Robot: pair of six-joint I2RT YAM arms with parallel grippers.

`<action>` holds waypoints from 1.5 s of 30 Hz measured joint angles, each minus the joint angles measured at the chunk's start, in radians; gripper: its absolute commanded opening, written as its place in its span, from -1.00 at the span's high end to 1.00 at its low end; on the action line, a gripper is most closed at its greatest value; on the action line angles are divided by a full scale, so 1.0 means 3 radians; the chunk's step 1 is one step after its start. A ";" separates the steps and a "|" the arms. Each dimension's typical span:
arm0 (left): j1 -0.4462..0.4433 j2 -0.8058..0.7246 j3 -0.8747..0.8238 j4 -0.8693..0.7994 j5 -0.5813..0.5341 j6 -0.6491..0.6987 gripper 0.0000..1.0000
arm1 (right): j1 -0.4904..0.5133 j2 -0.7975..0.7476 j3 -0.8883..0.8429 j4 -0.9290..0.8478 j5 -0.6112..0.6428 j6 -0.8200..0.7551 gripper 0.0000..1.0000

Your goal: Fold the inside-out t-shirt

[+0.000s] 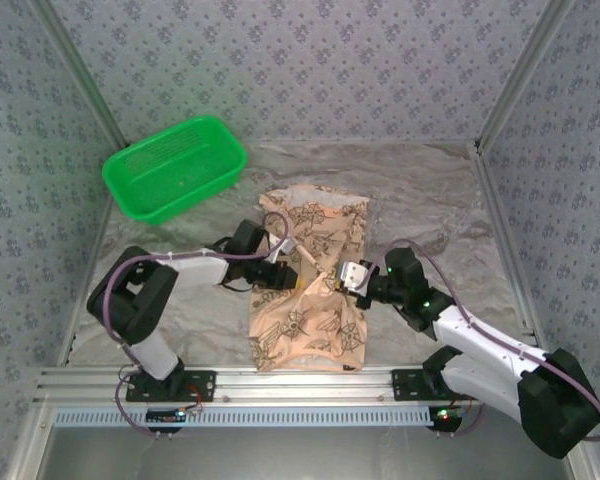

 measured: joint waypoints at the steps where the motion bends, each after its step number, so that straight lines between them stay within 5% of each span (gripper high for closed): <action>1: 0.0000 0.0039 0.0000 -0.0032 -0.0046 0.0018 0.71 | 0.0000 0.0064 0.0027 -0.0045 -0.0001 0.0038 0.86; 7: 0.0023 -0.0112 -0.0003 -0.0220 -0.0240 0.0158 0.44 | -0.0009 0.0753 0.0750 -0.0698 0.0075 0.0465 0.73; 14: 0.0031 -0.0961 -0.0043 -0.0483 -0.0420 0.0248 0.25 | -0.0010 0.1376 0.1760 -0.1621 0.0187 0.1254 0.39; 21: -0.0153 -0.1188 -0.0062 -0.0543 -0.0661 0.0202 0.08 | -0.0042 0.1700 0.1850 -0.2124 0.0112 0.1865 0.44; 28: -0.0453 -0.0675 0.0045 -0.0552 -0.0857 0.0084 0.03 | -0.0108 0.1705 0.1746 -0.2155 0.0062 0.2183 0.39; 30: -0.0451 -0.0537 0.0100 -0.0584 -0.0961 0.0037 0.16 | -0.0094 0.1703 0.1692 -0.2132 0.0042 0.2243 0.36; 33: -0.0444 -0.0425 0.0169 -0.0582 -0.0984 -0.0004 0.74 | -0.0042 0.1678 0.1616 -0.2064 0.0014 0.2317 0.32; 36: -0.0444 -0.0436 0.0164 -0.0491 -0.0877 0.0028 0.97 | 0.0038 0.1610 0.1587 -0.1971 -0.0031 0.2399 0.24; 45: -0.0441 -0.0801 -0.0197 -0.0066 -0.0418 0.0338 0.99 | 0.0083 0.1607 0.1593 -0.1615 0.0075 0.2605 0.20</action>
